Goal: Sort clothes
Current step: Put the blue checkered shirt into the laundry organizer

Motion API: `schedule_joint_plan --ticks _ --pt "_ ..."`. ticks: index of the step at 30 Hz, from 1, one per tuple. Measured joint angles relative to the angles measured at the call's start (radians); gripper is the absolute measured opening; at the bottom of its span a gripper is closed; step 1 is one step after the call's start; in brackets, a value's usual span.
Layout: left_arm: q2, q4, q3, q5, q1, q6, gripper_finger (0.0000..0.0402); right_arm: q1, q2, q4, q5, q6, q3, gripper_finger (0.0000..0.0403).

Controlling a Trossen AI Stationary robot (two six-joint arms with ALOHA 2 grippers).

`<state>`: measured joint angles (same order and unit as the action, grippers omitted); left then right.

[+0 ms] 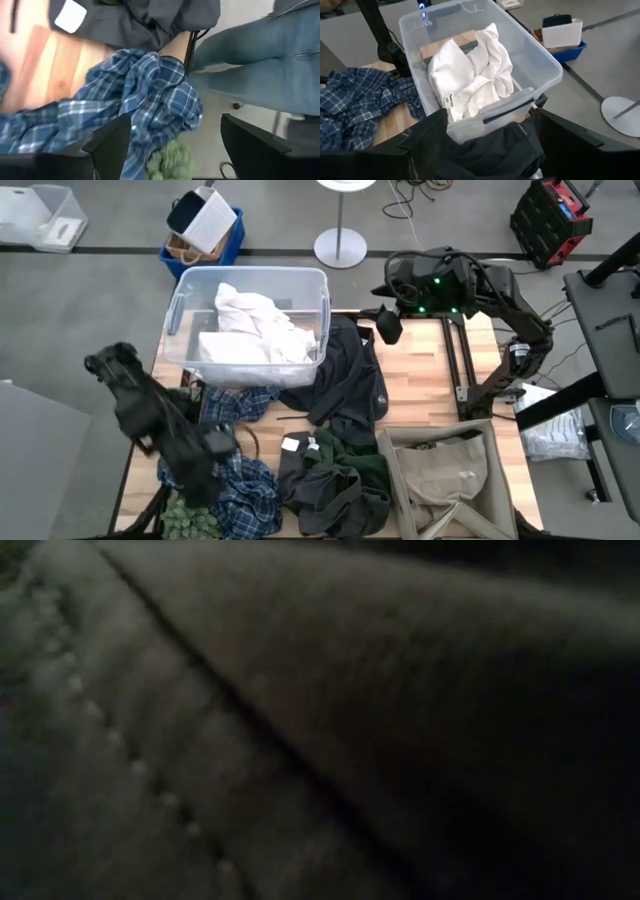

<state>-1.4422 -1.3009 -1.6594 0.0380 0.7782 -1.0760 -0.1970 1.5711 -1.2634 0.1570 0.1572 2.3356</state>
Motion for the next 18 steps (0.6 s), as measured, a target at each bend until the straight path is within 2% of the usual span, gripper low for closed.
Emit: schedule_joint_plan --ticks 7,13,18 --pt "-0.158 0.065 0.088 0.048 0.006 0.099 0.0284 0.0 0.001 -0.018 -0.027 -0.024 0.0 0.029" --pt "-0.155 0.384 0.288 0.051 -0.008 0.059 0.0281 0.0 0.001 -0.018 -0.06 -0.027 0.0 0.0287" --pt "-0.146 0.501 0.46 0.048 -0.007 -0.007 0.0258 0.004 0.001 -0.019 -0.062 -0.035 0.0 0.0293"
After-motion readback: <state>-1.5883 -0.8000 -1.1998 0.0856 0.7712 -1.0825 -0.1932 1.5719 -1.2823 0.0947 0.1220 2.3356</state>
